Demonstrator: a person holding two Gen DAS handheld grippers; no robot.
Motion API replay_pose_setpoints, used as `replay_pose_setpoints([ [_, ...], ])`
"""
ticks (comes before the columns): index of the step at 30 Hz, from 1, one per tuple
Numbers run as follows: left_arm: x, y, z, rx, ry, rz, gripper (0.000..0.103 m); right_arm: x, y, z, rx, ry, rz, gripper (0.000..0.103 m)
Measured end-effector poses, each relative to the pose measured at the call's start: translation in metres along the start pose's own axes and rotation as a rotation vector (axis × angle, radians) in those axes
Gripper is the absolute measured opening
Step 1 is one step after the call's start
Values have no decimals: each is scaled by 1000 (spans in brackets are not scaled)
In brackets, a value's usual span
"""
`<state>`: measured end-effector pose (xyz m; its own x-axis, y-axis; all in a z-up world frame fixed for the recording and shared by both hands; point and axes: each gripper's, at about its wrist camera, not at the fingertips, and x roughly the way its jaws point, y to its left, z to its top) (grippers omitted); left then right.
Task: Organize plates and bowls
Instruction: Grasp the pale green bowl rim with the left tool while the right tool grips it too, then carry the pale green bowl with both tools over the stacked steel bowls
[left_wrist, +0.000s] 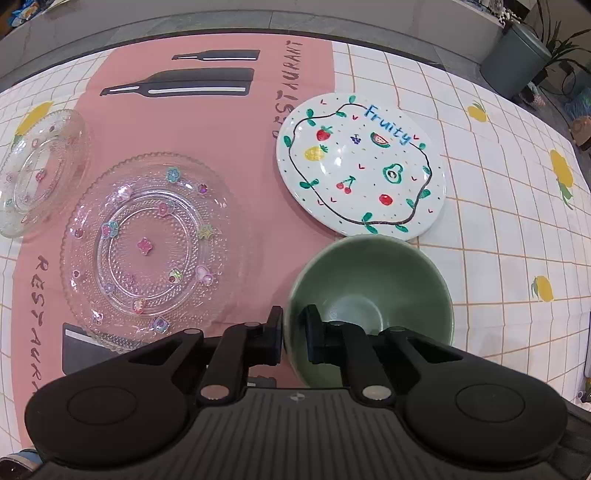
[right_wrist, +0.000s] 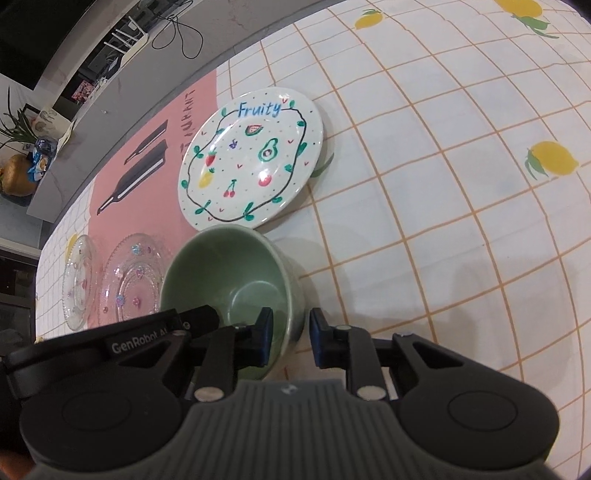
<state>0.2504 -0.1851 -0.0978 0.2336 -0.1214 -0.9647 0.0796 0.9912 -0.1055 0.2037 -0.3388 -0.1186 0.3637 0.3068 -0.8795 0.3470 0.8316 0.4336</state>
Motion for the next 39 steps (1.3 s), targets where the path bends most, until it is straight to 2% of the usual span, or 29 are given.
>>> replay_pose_setpoints([
  [5, 2, 2, 1, -1, 6, -11, 14, 3, 0, -1, 1, 1, -5, 20],
  [8, 2, 3, 1, -5, 6, -19, 13, 3, 0, -2, 2, 1, -1, 13],
  [17, -11, 10, -8, -13, -10, -28, 10, -5, 7, -10, -41, -18, -16, 12],
  [23, -42, 11, -23, 3, -54, -46, 7, -29, 6, -22, -39, -43, 30, 11],
  [29, -78, 12, -47, 35, -115, -35, 7, -59, 10, -49, -28, -72, 67, 12],
  [39, -141, 54, -77, 0, -149, -52, 8, -100, 52, -93, -94, -40, 114, 12],
])
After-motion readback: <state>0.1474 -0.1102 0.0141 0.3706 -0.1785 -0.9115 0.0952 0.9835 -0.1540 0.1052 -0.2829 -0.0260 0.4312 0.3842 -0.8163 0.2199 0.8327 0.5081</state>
